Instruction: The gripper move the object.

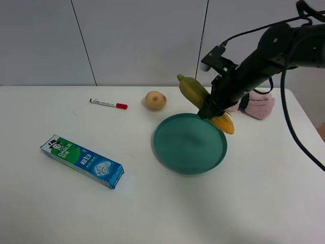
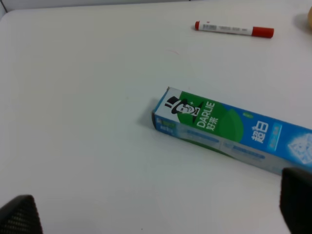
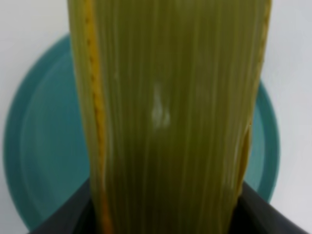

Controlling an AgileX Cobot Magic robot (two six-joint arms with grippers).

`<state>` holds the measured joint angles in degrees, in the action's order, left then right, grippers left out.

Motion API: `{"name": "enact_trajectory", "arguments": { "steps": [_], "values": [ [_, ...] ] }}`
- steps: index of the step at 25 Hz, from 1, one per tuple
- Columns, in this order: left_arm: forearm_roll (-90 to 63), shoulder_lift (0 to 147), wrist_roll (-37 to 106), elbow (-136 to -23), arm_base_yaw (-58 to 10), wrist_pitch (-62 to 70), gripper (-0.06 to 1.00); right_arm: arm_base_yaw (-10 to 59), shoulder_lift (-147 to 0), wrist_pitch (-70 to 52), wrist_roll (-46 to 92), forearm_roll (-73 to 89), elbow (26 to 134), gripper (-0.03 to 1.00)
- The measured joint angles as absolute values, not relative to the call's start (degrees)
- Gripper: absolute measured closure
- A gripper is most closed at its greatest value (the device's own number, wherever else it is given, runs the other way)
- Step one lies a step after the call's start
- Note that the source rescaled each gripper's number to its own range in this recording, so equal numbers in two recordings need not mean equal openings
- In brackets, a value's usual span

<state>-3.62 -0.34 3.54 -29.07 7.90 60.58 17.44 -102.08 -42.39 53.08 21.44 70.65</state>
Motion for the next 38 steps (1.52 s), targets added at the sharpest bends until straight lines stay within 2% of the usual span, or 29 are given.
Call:
{"name": "enact_trajectory", "arguments": {
  "steps": [11, 15, 18, 26, 35, 38],
  "values": [
    [-3.62, -0.34, 3.54, -29.07, 7.90, 60.58, -0.06, 27.94, -107.48, -43.14, 45.70, 9.29, 71.83, 0.97],
    [-3.62, -0.34, 3.54, -29.07, 7.90, 60.58, -0.06, 28.88, -107.75, -41.80, 39.95, 5.03, 71.88, 0.72],
    [-3.62, -0.34, 3.54, -29.07, 7.90, 60.58, -0.06, 28.92, -107.75, -40.74, 36.27, 0.63, 71.88, 0.64],
    [-3.62, -0.34, 3.54, -29.07, 7.90, 60.58, -0.06, 28.92, -106.13, -40.56, 33.41, -1.80, 71.88, 0.63],
    [-3.62, -0.34, 3.54, -29.07, 7.90, 60.58, -0.06, 28.88, -88.82, -40.84, 29.45, 0.00, 71.88, 0.62],
    [-3.62, -0.34, 3.54, -29.07, 7.90, 60.58, -0.06, 27.57, -82.59, -40.84, 25.80, -1.64, 71.88, 0.55]
  ]
}}
